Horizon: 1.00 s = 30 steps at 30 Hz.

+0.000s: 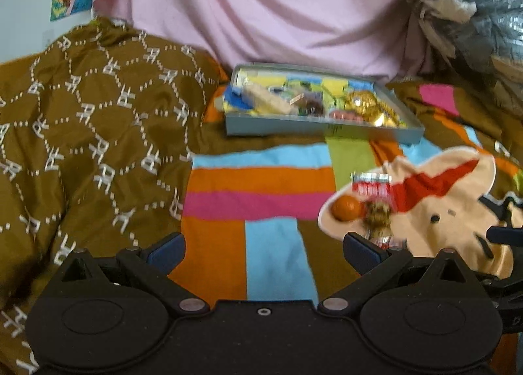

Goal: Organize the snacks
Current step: 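Move both tools back from the tray toward the orange and egg packet, then lower the right tool onto the red quail-egg packet while the left tool approaches the orange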

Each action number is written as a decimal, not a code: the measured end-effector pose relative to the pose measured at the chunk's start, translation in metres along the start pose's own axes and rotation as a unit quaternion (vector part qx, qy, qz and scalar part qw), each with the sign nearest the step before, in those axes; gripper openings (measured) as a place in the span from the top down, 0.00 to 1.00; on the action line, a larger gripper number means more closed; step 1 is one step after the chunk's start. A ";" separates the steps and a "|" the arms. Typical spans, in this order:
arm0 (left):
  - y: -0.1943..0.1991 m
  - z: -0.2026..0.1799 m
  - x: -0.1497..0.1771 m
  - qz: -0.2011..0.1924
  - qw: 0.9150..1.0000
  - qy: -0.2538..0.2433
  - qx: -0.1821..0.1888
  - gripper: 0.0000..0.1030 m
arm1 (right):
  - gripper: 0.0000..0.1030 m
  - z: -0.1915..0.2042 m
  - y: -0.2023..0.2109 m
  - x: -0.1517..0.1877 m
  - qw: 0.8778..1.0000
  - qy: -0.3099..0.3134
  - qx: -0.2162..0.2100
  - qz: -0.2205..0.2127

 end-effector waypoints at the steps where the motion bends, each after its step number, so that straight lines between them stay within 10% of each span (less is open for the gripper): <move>1: -0.001 0.000 0.003 0.009 1.000 -0.003 -0.001 0.01 | 0.00 0.001 0.000 0.002 1.000 0.000 0.001 0.004; 30: -0.028 0.010 0.013 0.077 0.997 0.024 0.015 0.01 | 0.00 0.019 -0.025 0.011 0.999 0.010 0.015 0.048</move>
Point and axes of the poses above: each gripper's, at about its wrist camera, not at the fingertips, and y roughly against the way its jaws point, z to its left, x to its underside, the point moved 1 cm from there along -y, roughly the way its jaws point, and after that the axes turned 6 degrees about -y, right-handed, at the moved point
